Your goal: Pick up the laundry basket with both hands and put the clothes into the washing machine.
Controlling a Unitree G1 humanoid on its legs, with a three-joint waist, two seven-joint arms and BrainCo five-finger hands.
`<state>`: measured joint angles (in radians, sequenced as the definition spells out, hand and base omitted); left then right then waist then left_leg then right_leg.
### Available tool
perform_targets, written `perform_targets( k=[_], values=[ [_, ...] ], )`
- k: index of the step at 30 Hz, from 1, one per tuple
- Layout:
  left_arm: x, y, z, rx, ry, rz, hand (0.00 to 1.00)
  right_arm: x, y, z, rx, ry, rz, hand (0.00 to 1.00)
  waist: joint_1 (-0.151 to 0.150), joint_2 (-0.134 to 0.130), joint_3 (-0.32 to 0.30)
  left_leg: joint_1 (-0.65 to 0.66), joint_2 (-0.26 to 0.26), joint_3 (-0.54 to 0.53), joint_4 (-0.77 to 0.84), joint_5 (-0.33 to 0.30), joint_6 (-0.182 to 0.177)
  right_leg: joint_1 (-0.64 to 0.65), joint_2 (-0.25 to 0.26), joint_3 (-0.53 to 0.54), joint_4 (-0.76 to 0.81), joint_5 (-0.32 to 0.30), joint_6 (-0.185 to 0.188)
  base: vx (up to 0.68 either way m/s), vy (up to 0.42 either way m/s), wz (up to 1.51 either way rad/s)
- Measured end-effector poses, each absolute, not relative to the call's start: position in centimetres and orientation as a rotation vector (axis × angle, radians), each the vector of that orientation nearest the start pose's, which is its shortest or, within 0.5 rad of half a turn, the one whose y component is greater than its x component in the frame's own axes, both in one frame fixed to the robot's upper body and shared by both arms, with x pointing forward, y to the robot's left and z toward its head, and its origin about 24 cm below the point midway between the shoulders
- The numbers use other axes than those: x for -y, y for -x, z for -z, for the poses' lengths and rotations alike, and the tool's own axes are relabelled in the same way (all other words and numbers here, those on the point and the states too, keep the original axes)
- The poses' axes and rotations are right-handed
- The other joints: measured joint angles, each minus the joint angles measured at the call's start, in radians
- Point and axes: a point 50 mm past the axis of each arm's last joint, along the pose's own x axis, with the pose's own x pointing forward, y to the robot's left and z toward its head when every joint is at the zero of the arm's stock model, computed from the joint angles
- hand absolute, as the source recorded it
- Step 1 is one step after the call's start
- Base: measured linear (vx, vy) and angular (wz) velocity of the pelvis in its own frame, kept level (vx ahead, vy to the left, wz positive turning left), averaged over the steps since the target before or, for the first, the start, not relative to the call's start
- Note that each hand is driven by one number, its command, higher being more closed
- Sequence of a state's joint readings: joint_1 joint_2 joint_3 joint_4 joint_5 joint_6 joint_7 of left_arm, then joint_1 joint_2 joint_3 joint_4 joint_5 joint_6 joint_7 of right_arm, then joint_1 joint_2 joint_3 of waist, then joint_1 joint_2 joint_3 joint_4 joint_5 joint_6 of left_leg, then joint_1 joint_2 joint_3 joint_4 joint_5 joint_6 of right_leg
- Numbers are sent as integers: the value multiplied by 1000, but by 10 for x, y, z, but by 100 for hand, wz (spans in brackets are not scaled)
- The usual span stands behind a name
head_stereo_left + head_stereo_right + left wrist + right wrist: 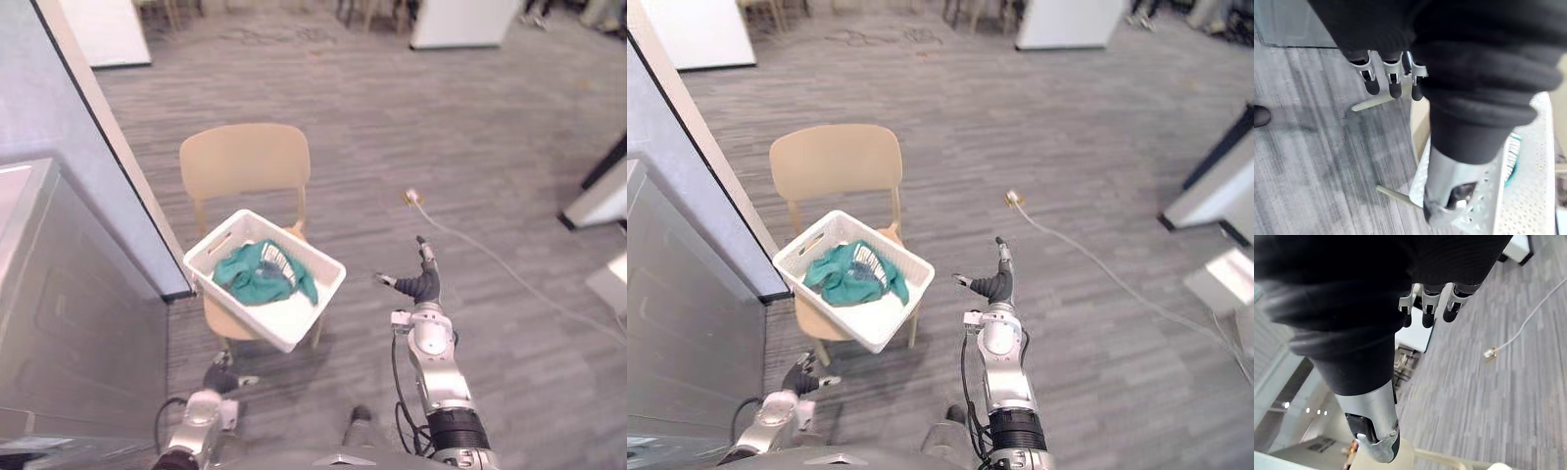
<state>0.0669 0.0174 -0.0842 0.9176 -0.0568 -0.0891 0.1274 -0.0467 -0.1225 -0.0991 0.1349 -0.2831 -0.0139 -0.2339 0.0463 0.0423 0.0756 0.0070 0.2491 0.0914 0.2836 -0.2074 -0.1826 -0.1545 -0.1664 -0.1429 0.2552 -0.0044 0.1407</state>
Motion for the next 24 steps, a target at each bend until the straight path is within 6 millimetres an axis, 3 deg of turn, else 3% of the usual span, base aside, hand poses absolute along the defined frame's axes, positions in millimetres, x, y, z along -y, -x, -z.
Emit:
perform_targets(
  k=[2,3,4,6,8,9,10,11,12,16,21,24],
  values=[
    [-149,-124,148,-925,17,-142,0,212,-258,-33,-41,422,316,0,1,25,-12,-7,45,-16,-11,37,4,16,36,-48,3,-37,-23,188,-346,59],
    [-155,-125,148,-920,86,-216,0,214,-257,-32,-53,443,327,0,-5,12,-5,-33,50,-11,-9,111,36,46,31,-106,-5,-57,-42,137,-328,103],
    [-156,-125,147,-919,113,-246,0,214,-257,-32,-55,460,326,0,-7,5,-4,-42,51,-3,-7,138,52,58,28,-128,-14,-61,-45,99,-299,114],
    [-161,-125,147,-914,180,-344,0,213,-257,-32,-54,500,320,0,-1,-11,3,-72,63,129,-25,203,110,112,14,-230,-67,-61,-61,105,-226,111],
    [-161,-127,147,-909,183,-347,0,213,-257,-32,-53,548,318,0,-10,-14,5,-97,69,254,-35,205,125,143,5,-305,-98,-47,-59,78,-50,123],
    [-162,-126,147,-909,177,-342,0,213,-256,-32,-55,588,313,0,-13,-13,4,-94,64,347,-80,212,128,157,4,-350,-109,-41,-55,98,33,117],
    [-163,-125,147,-912,171,-343,0,212,-257,-32,-54,603,308,0,-13,-14,4,-88,60,369,-110,222,113,161,4,-370,-109,-40,-53,117,44,95],
    [-168,-126,146,-905,154,-348,0,207,-258,-32,-47,614,293,0,0,-16,4,-81,41,353,-152,252,72,162,2,-387,-122,-29,-46,122,80,57],
    [-175,-128,144,-889,134,-358,0,195,-259,-31,-38,629,245,0,12,-37,18,-82,19,343,-167,258,71,176,-5,-396,-148,-16,-38,83,71,41],
    [-184,-130,141,-870,95,-348,0,182,-263,-34,0,688,170,0,10,-61,37,-126,-22,297,-160,253,83,191,-26,-423,-198,10,-14,25,106,43],
    [-199,-134,136,-826,112,-394,0,161,-298,-83,237,825,66,0,23,-52,137,-230,-27,319,-129,254,112,81,-38,-390,-202,53,-16,-97,87,-9],
    [-203,-144,131,-792,130,-416,0,160,-305,-96,287,908,27,0,32,-55,180,-284,-32,324,-133,267,125,23,-42,-383,-203,73,-21,-101,66,-6]
  ],
)
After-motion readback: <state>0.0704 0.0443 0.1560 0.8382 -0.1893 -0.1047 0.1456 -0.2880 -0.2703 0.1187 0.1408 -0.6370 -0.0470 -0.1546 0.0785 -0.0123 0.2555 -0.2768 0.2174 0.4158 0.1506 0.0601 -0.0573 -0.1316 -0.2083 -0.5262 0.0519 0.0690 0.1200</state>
